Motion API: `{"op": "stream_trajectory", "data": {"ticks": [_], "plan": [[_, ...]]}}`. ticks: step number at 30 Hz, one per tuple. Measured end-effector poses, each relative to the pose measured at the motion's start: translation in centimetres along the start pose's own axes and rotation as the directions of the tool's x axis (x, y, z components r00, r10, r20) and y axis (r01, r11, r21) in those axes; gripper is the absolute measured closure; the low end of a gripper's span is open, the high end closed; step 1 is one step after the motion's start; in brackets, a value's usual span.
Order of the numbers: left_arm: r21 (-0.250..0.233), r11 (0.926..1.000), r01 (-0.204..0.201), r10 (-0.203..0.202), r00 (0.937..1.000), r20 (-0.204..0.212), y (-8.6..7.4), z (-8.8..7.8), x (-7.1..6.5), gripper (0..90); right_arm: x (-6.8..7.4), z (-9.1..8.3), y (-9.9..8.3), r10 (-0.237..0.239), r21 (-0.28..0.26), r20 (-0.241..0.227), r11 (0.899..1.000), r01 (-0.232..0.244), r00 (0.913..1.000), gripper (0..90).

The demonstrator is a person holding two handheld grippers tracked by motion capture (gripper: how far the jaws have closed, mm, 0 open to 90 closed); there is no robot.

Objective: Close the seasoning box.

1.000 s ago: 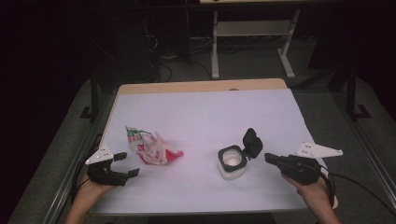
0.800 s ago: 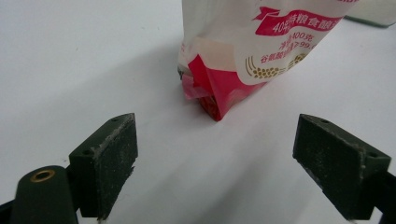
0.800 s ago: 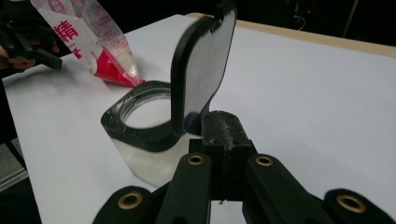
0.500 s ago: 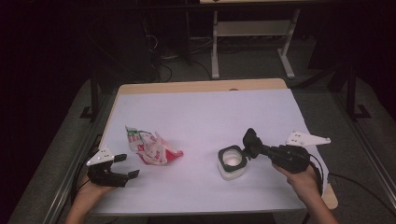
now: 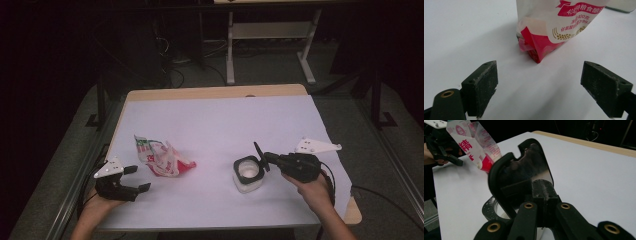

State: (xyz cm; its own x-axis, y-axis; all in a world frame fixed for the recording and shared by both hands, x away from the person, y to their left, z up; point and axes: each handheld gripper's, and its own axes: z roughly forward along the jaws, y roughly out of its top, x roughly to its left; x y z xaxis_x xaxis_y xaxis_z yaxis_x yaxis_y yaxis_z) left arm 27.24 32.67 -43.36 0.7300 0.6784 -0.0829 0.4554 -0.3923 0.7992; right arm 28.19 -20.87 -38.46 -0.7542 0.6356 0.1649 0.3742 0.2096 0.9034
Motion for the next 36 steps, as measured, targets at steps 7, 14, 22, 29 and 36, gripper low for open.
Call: {"op": "stream_trajectory", "data": {"ticks": [7, 14, 22, 29, 36], "plan": [[0.004, 1.0000, -0.002, 0.002, 1.0000, 0.002, -0.1, 0.0, 0.0, 13.8, 0.8, 1.0, -0.6, -0.013, 0.034, -0.026, 0.999, 0.014, 0.9996, 90.0], [0.008, 0.9999, -0.010, 0.010, 1.0000, 0.000, -0.1, 0.1, 0.0, 13.9, 0.6, 0.9, -0.5, -0.018, 0.027, -0.019, 0.999, 0.019, 0.9996, 90.0], [0.003, 1.0000, -0.005, 0.005, 1.0000, -0.007, 0.1, 0.2, 0.0, 13.8, -0.5, -0.1, -0.5, 0.014, -0.006, 0.022, 1.000, -0.014, 0.9997, 70.3], [0.012, 0.9998, -0.017, 0.017, 0.9999, -0.002, 0.1, 0.4, -0.1, 13.9, -1.6, -0.9, -0.9, 0.040, -0.019, 0.085, 0.999, -0.038, 0.9956, 42.1], [0.010, 0.9998, -0.020, 0.019, 0.9998, 0.009, -0.1, 0.3, -0.2, 13.8, -3.0, -1.7, -1.4, 0.058, -0.017, 0.135, 0.998, -0.056, 0.9892, 31.9]]}}
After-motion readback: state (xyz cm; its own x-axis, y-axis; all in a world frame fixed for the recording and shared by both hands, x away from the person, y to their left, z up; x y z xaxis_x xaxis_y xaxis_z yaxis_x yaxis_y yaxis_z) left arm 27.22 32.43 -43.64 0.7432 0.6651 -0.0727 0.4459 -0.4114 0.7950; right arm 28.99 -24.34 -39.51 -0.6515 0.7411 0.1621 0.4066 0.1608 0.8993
